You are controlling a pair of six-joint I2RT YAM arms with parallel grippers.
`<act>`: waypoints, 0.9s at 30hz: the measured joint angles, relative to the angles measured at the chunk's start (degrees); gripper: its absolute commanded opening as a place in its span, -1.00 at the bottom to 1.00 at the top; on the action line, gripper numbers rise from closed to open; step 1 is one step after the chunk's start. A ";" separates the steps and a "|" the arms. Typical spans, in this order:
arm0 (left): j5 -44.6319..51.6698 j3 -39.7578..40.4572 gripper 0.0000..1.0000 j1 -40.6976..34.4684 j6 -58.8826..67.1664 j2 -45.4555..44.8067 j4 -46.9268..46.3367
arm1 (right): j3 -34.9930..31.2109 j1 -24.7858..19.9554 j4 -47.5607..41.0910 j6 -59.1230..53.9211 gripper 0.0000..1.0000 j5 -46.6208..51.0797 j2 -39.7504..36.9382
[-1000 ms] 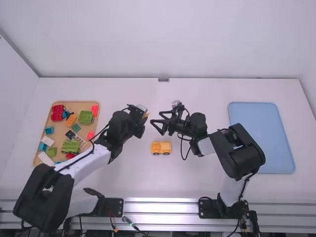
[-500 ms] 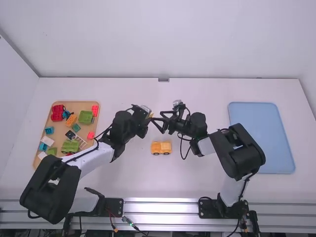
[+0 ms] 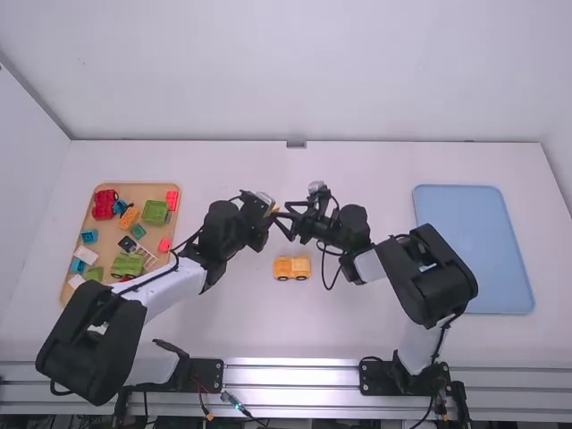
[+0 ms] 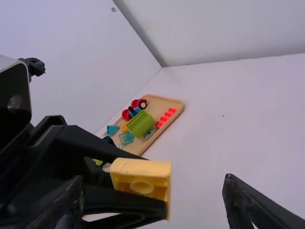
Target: Assemble lego blocks to make yellow taxi
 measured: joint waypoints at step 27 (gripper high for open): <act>4.02 -0.07 -0.97 0.00 -1.33 0.37 0.28 | 0.94 2.47 0.42 1.97 -0.14 3.04 -0.02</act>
